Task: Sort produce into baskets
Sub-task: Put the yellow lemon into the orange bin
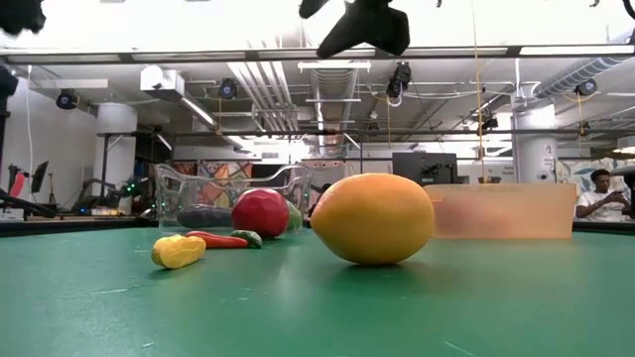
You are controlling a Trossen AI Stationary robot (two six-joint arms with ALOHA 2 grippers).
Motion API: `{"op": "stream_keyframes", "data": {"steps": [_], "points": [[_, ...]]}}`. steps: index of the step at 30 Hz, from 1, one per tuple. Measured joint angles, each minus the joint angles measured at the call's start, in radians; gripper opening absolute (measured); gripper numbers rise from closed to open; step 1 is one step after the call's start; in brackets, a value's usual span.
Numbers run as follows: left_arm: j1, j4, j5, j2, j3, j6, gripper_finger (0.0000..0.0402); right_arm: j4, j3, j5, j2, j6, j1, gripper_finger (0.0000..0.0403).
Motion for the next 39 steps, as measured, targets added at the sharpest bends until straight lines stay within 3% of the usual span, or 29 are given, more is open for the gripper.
{"op": "stream_keyframes", "data": {"steps": [4, 11, 22, 34, 39], "points": [[0.000, 0.001, -0.040, -0.050, 0.044, 0.046, 0.0170, -0.057, 0.000, -0.081, 0.001, -0.088, 0.009, 0.0217], [0.001, -0.018, -0.253, -0.127, 0.130, 0.055, 0.0171, -0.099, 0.000, -0.117, 0.024, -0.200, 0.022, 0.0226], [0.001, -0.038, -0.511, -0.205, 0.194, 0.058, 0.0171, -0.128, -0.001, -0.144, 0.124, -0.342, 0.076, 0.0342], [0.001, -0.038, -0.557, -0.187, 0.178, 0.058, 0.0171, -0.132, -0.002, -0.145, 0.282, -0.314, 0.077, 0.0359], [0.001, -0.038, -0.558, -0.175, 0.177, 0.058, 0.0171, -0.119, -0.002, -0.219, 0.338, -0.313, 0.078, 0.0357]]}}
